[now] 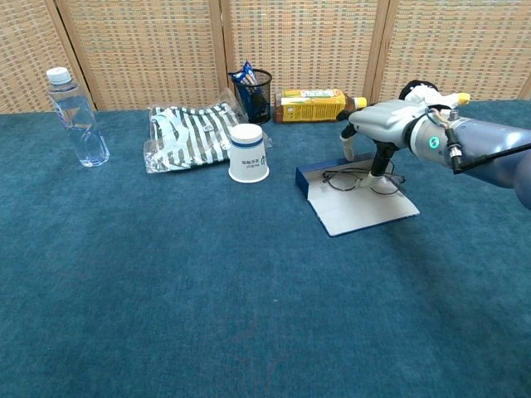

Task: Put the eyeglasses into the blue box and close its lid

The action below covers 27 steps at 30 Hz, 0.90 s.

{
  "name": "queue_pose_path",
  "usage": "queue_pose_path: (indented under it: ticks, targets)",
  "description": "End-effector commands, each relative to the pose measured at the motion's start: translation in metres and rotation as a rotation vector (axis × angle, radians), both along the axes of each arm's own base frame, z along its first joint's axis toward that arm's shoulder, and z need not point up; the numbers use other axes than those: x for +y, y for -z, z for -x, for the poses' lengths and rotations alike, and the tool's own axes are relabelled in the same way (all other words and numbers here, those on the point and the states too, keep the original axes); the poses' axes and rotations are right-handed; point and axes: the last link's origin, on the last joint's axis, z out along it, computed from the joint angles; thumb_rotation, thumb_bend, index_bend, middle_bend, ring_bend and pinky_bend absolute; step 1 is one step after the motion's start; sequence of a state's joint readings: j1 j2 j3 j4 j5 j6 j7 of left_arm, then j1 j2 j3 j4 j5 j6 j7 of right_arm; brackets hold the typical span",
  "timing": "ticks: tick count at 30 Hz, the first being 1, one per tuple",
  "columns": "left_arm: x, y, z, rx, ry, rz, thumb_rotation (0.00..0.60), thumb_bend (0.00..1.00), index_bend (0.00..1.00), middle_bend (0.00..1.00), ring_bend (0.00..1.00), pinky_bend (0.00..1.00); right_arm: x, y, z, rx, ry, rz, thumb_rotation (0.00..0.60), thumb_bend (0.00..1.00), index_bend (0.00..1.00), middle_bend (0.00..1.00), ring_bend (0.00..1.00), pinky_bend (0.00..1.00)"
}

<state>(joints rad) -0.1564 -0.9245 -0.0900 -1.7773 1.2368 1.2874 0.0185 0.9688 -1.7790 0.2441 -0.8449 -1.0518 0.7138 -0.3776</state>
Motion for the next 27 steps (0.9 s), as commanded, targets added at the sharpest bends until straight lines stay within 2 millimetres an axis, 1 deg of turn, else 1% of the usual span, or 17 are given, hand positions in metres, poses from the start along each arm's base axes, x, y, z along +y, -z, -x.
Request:
queue_pose_path:
  ticks: [1, 4, 5, 7, 8, 9, 10, 11, 13, 14, 16, 19, 24, 27]
  targets:
    - [0.0, 0.0, 0.0, 0.0, -0.001, 0.0, 0.6, 0.0, 0.0, 0.0, 0.0, 0.0, 0.001, 0.0, -0.003, -0.013, 0.001, 0.009, 0.6, 0.05, 0.0, 0.0, 0.0, 0.0]
    - [0.0, 0.0, 0.0, -0.001, 0.0, 0.0, 0.6, 0.0, 0.0, 0.0, 0.0, 0.0, 0.004, -0.004, -0.008, -0.047, 0.0, 0.003, 0.6, 0.06, 0.0, 0.0, 0.0, 0.0]
    - [0.0, 0.0, 0.0, -0.001, 0.001, 0.0, 0.6, 0.0, 0.0, 0.0, 0.0, 0.0, 0.005, -0.006, -0.01, -0.055, -0.001, 0.002, 0.6, 0.1, 0.0, 0.0, 0.0, 0.0]
    - [0.0, 0.0, 0.0, -0.002, 0.002, 0.002, 0.6, 0.0, 0.0, 0.0, 0.0, 0.0, 0.007, -0.011, -0.015, -0.08, -0.003, 0.001, 0.6, 0.22, 0.0, 0.0, 0.0, 0.0]
    - [-0.001, 0.0, 0.0, -0.003, 0.003, 0.002, 0.6, 0.0, 0.0, 0.0, 0.0, 0.0, 0.008, -0.014, -0.018, -0.098, -0.003, 0.0, 0.6, 0.33, 0.0, 0.0, 0.0, 0.0]
    - [-0.001, 0.0, 0.0, -0.004, 0.003, 0.002, 0.6, 0.0, 0.0, 0.0, 0.0, 0.0, 0.009, -0.017, -0.022, -0.121, -0.003, -0.003, 0.6, 0.47, 0.0, 0.0, 0.0, 0.0]
    - [-0.001, 0.0, 0.0, -0.005, 0.005, 0.002, 0.6, 0.0, 0.0, 0.0, 0.0, 0.0, 0.011, -0.021, -0.026, -0.153, -0.001, -0.008, 0.6, 0.57, 0.0, 0.0, 0.0, 0.0]
    - [-0.001, 0.0, 0.0, -0.006, 0.006, 0.001, 0.6, 0.0, 0.0, 0.0, 0.0, 0.0, 0.011, -0.025, -0.03, -0.177, 0.002, -0.011, 0.6, 0.74, 0.01, 0.0, 0.0, 0.0]
    - [-0.002, -0.001, -0.001, -0.009, 0.008, 0.002, 0.6, 0.0, 0.0, 0.0, 0.0, 0.0, 0.01, -0.031, -0.038, -0.236, 0.014, -0.021, 0.6, 0.94, 0.03, 0.0, 0.0, 0.0]
    - [-0.002, -0.001, -0.001, -0.011, 0.01, 0.0, 0.6, 0.0, 0.0, 0.0, 0.0, 0.0, 0.008, -0.034, -0.041, -0.254, 0.025, -0.027, 0.6, 0.99, 0.04, 0.0, 0.0, 0.0]
    - [-0.003, -0.003, -0.001, -0.016, 0.013, -0.003, 0.6, 0.0, 0.0, 0.0, 0.0, 0.0, 0.003, -0.035, -0.045, -0.263, 0.046, -0.045, 0.6, 1.0, 0.06, 0.0, 0.0, 0.0]
    - [-0.004, -0.005, -0.001, -0.022, 0.014, -0.01, 0.6, 0.0, 0.0, 0.0, 0.0, 0.0, -0.004, -0.031, -0.047, -0.256, 0.087, -0.087, 0.6, 1.0, 0.09, 0.0, 0.0, 0.0]
    - [-0.003, -0.006, 0.0, -0.026, 0.011, -0.01, 0.6, 0.0, 0.0, 0.0, 0.0, 0.0, -0.011, -0.021, -0.045, -0.202, 0.119, -0.119, 0.6, 1.0, 0.16, 0.04, 0.0, 0.0]
    - [-0.002, -0.006, 0.002, -0.028, 0.006, -0.008, 0.6, 0.0, 0.0, 0.0, 0.0, 0.0, -0.016, -0.014, -0.042, -0.164, 0.136, -0.13, 0.6, 1.0, 0.16, 0.06, 0.0, 0.0]
